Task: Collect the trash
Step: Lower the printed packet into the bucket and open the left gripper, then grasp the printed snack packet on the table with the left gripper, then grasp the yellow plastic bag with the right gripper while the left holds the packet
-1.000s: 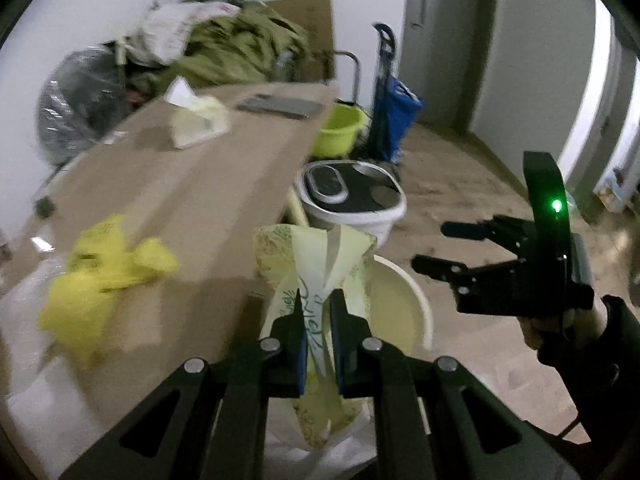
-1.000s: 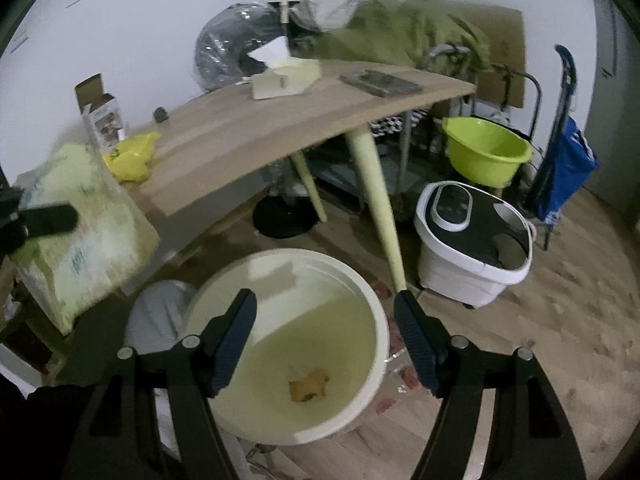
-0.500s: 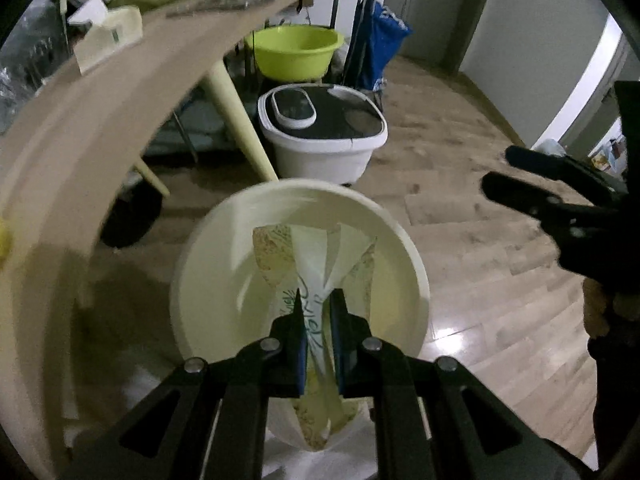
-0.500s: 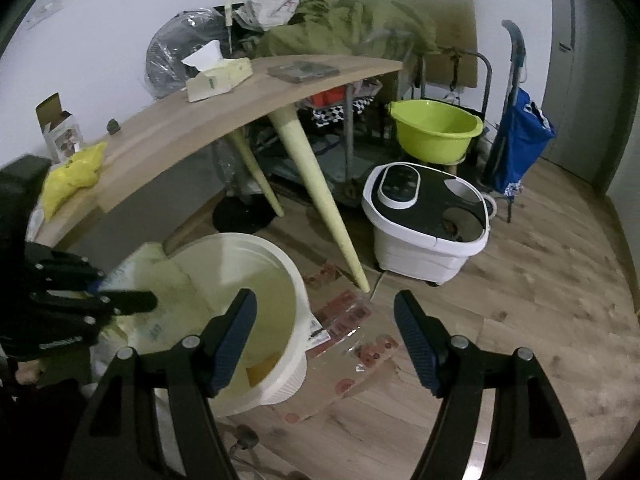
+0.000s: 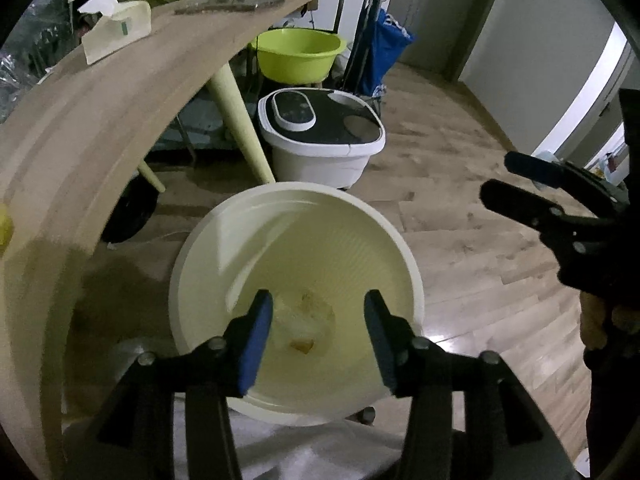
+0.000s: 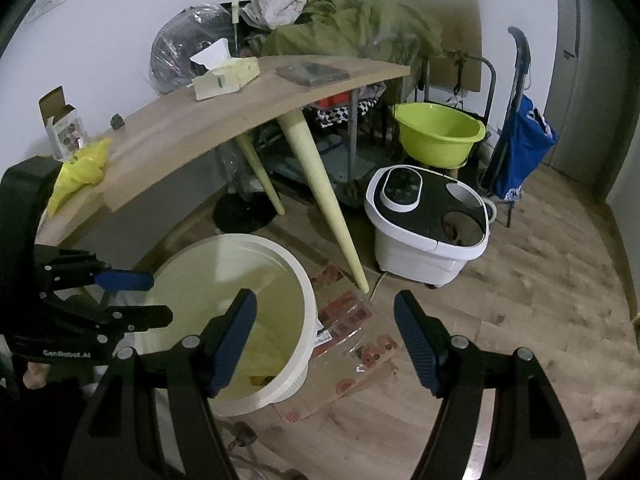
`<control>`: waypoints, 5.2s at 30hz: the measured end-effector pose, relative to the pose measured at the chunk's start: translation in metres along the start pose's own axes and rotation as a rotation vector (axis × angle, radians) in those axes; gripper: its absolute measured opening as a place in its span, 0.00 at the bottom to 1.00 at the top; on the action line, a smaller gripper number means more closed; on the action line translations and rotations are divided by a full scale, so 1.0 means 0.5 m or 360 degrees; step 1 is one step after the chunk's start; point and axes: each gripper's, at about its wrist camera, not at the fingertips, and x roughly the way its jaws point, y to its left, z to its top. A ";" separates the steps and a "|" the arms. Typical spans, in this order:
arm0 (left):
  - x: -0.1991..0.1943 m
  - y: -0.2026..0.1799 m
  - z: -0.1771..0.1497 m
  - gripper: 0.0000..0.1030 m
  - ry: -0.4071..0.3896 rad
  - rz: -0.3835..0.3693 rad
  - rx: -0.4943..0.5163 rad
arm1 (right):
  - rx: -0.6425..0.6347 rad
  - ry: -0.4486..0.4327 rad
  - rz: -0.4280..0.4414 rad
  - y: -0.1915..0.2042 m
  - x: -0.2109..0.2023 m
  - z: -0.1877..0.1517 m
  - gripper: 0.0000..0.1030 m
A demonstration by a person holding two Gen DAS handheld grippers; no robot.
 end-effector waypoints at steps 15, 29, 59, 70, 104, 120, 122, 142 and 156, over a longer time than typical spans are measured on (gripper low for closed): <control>-0.254 0.042 -0.025 0.52 -0.0436 0.0062 -0.0043 | -0.0200 -0.0134 0.0080 0.141 -0.048 0.090 0.67; -0.438 0.222 -0.220 0.58 -0.0630 0.0458 -0.0417 | -0.0520 -0.0196 0.0358 0.397 -0.045 0.160 0.67; -0.380 0.291 -0.372 0.69 -0.0469 0.0605 -0.0729 | -0.0701 -0.0171 0.0530 0.523 -0.006 0.193 0.67; -0.375 0.293 -0.375 0.65 -0.0437 0.0609 -0.0710 | -0.0709 -0.0177 0.0523 0.522 -0.006 0.196 0.67; -0.479 0.352 -0.355 0.33 -0.0707 0.0716 -0.0784 | -0.0892 -0.0220 0.0598 0.654 0.055 0.239 0.77; -0.493 0.401 -0.370 0.33 -0.0727 0.0761 -0.0884 | -0.0907 -0.0101 0.0643 0.736 0.143 0.260 0.83; -0.491 0.403 -0.370 0.33 -0.0723 0.0758 -0.0890 | -0.0912 -0.0076 0.0644 0.742 0.153 0.255 0.83; -0.495 0.398 -0.371 0.33 -0.0748 0.0759 -0.0872 | -0.0914 -0.0031 0.0662 0.739 0.161 0.230 0.38; -0.508 0.356 -0.361 0.33 -0.0782 0.0760 -0.0802 | -0.0830 -0.0134 0.0686 0.686 0.096 0.235 0.29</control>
